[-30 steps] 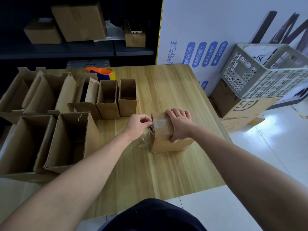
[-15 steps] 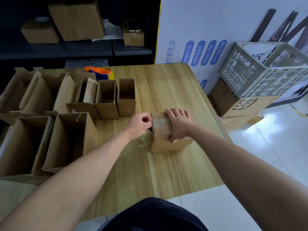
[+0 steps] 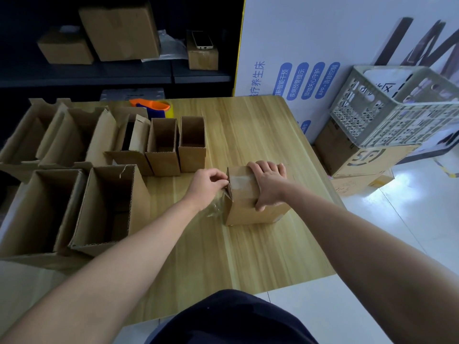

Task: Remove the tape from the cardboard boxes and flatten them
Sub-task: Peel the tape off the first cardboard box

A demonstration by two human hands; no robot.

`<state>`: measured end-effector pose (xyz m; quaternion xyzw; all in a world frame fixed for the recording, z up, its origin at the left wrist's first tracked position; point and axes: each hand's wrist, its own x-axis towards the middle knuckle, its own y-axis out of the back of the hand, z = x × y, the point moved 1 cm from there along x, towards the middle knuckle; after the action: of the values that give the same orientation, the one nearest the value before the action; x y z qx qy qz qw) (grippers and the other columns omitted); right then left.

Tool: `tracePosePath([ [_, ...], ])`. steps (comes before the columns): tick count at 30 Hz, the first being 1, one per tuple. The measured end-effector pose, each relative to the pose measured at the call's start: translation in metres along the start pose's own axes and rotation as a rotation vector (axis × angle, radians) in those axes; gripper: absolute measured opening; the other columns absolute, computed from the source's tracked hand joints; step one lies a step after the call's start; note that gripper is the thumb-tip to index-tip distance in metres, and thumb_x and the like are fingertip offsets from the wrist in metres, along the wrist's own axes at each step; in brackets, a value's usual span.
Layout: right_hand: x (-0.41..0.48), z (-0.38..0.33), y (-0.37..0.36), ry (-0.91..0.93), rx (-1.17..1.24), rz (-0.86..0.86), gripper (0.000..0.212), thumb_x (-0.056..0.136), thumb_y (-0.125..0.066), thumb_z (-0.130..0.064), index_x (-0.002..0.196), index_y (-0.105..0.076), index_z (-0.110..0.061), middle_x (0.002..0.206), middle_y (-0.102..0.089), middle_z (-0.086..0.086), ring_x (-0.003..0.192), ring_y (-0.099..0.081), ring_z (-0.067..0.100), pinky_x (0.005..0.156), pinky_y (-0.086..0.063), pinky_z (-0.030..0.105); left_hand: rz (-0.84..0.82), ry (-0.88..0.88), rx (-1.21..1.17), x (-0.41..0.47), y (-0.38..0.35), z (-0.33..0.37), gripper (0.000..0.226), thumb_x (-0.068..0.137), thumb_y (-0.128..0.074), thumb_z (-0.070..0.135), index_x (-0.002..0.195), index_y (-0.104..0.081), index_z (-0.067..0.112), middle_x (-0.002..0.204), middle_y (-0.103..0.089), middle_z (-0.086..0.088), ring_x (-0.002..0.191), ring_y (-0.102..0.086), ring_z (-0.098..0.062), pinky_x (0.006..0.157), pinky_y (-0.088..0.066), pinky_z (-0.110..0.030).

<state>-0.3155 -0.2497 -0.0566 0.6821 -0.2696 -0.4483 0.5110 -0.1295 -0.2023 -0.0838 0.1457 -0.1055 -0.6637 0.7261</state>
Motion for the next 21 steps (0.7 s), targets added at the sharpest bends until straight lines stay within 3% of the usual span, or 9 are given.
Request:
tracePosePath([
  [3,-0.001,-0.001,0.0,0.003,-0.007,0.003,0.119,0.05,-0.083,-0.041,0.143,-0.01,-0.025,0.139,-0.024,0.0,0.13,-0.019,0.026,0.111,-0.007,0.046,0.024,-0.021,0.133,0.0,-0.004,0.001,0.009,0.085,-0.067,0.009,0.081,-0.071,0.015,0.075,-0.067,0.006,0.073,-0.063,-0.008,0.068,-0.049,-0.014],
  [8,-0.002,-0.002,-0.001,0.0,-0.011,-0.005,0.121,0.05,-0.083,-0.042,0.144,-0.009,-0.025,0.14,-0.023,0.001,0.131,-0.019,0.027,0.112,-0.005,0.049,-0.073,-0.074,0.264,0.006,-0.001,0.003,0.009,0.088,-0.063,0.009,0.082,-0.069,0.013,0.079,-0.067,0.002,0.079,-0.062,-0.015,0.077,-0.052,-0.031],
  [12,-0.002,-0.003,-0.002,-0.005,-0.036,-0.011,0.122,0.049,-0.083,-0.042,0.144,-0.008,-0.025,0.139,-0.023,0.001,0.13,-0.019,0.026,0.111,-0.007,0.048,-0.159,-0.042,0.291,0.013,-0.003,-0.001,0.019,0.09,-0.055,0.002,0.074,-0.057,0.012,0.079,-0.062,-0.005,0.08,-0.057,-0.023,0.079,-0.047,-0.039],
  [16,-0.001,-0.002,-0.002,-0.009,-0.038,-0.024,0.123,0.05,-0.082,-0.042,0.145,-0.006,-0.028,0.14,-0.022,0.001,0.132,-0.018,0.027,0.111,-0.005,0.049,-0.187,0.003,0.074,0.007,-0.009,-0.004,0.03,0.088,-0.048,-0.012,0.07,-0.048,0.012,0.073,-0.048,-0.002,0.072,-0.043,-0.015,0.075,-0.04,-0.026],
  [21,0.0,0.001,-0.002,0.013,-0.008,-0.014,0.122,0.05,-0.082,-0.041,0.144,-0.006,-0.03,0.142,-0.021,0.0,0.133,-0.015,0.026,0.113,-0.001,0.05,-0.212,0.056,-0.179,-0.002,-0.009,-0.001,0.027,0.089,-0.044,-0.015,0.074,-0.049,0.007,0.073,-0.045,0.0,0.065,-0.043,-0.004,0.063,-0.04,-0.009],
])
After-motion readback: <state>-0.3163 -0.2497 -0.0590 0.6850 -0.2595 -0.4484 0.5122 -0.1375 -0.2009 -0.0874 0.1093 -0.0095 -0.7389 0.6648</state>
